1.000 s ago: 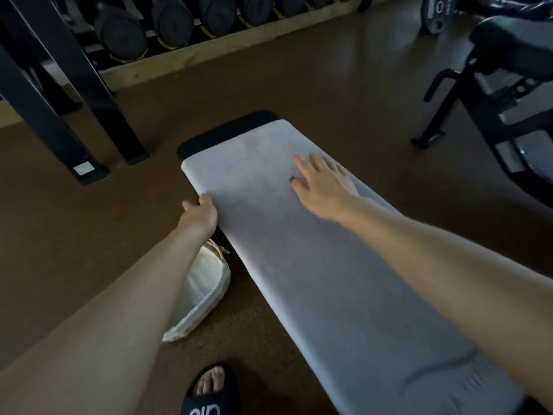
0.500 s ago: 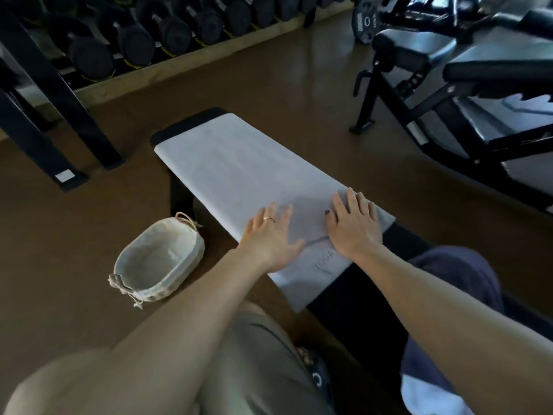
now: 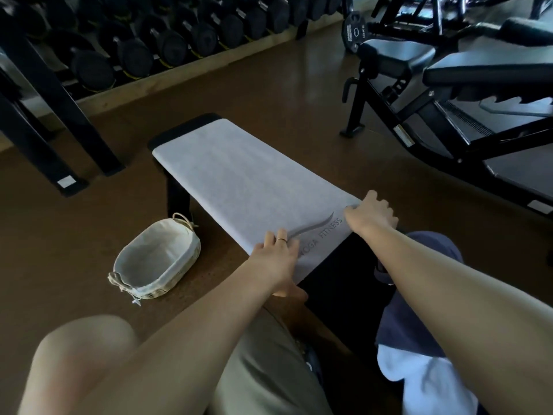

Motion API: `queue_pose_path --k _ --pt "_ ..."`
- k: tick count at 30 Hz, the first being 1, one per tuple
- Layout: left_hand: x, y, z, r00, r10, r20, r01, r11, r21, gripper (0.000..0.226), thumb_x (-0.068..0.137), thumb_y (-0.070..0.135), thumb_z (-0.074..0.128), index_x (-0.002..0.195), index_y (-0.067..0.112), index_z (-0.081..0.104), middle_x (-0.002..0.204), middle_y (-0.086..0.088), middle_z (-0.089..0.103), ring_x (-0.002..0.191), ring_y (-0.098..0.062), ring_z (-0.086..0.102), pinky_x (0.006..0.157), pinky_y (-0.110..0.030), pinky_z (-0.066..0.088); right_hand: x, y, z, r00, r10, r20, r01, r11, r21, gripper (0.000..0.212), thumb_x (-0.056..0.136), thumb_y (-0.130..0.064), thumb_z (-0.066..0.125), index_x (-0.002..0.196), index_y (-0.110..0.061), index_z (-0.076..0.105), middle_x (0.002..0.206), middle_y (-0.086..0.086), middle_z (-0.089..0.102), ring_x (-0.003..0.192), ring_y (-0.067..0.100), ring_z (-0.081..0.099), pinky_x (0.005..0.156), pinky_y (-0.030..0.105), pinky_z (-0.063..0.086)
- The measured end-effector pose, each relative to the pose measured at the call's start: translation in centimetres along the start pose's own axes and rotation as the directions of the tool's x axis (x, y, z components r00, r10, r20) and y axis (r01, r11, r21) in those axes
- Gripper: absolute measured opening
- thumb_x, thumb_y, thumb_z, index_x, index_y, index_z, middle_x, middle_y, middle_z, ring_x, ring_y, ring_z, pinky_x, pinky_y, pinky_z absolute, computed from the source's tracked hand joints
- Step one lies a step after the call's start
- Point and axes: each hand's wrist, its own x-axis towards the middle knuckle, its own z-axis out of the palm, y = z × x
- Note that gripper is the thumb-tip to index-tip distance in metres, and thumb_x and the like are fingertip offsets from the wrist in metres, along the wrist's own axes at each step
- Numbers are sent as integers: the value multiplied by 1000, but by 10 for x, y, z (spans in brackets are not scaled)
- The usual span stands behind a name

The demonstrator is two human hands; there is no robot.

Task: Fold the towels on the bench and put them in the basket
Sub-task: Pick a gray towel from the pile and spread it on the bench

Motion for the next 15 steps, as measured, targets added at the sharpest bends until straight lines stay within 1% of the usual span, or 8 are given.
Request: queue_pose_path --k 2,3,4,7,10,12,13,15 --pt "-1 -1 2 1000 13 3 -13 996 94 78 80 43 81 140 15 39 143 -11 30 126 -31 34 99 -42 45 0 0 0 999 -29 -46 31 999 41 61 101 -38 56 153 -15 31 149 18 44 135 37 45 109 49 39" --pt "-2 -1 4 1000 14 -5 -14 993 121 72 82 36 79 138 15 40 142 -11 32 124 -30 35 98 -41 46 0 -1 -1 998 -34 -58 38 997 63 63 100 -34 60 153 -16 32 149 18 44 135 37 45 109 48 40" --pt "-2 -1 5 1000 11 -22 -8 991 132 68 83 32 77 138 14 42 140 -11 35 124 -30 37 98 -40 46 0 -2 -3 997 -35 -62 40 996 84 64 99 -30 63 153 -16 32 149 18 44 134 37 46 108 48 41" --pt "-2 0 8 997 -22 -79 29 995 92 63 84 35 74 136 12 46 136 -11 42 122 -30 40 99 -40 46 1 -4 -4 995 -41 -90 53 989 139 61 97 -16 64 151 -15 36 147 18 46 131 36 48 107 47 45" --pt "0 2 13 993 -45 -105 54 995 90 69 80 41 77 135 13 47 135 -9 42 122 -29 39 97 -39 44 2 -6 -5 991 -22 -130 54 968 246 60 96 -7 63 150 -14 38 145 18 47 126 36 53 101 45 50" --pt "0 4 16 992 -52 -119 63 994 92 78 76 50 80 135 13 46 134 -9 42 121 -29 39 94 -39 43 4 -7 -6 993 30 -118 16 930 368 64 95 -3 64 151 -13 35 146 18 46 125 36 55 95 43 52" --pt "0 6 18 990 -58 -128 71 992 100 79 75 53 80 134 13 46 133 -9 43 121 -29 38 92 -39 42 5 -8 -6 993 55 -102 -7 907 420 65 95 -3 65 151 -12 34 147 19 46 125 37 56 95 42 53" --pt "0 8 20 986 -73 -150 93 987 134 74 78 48 79 134 12 46 133 -9 43 120 -30 39 90 -37 41 6 -9 -7 994 76 -75 -31 876 481 65 96 -2 64 152 -12 33 147 20 46 126 37 56 96 42 53"
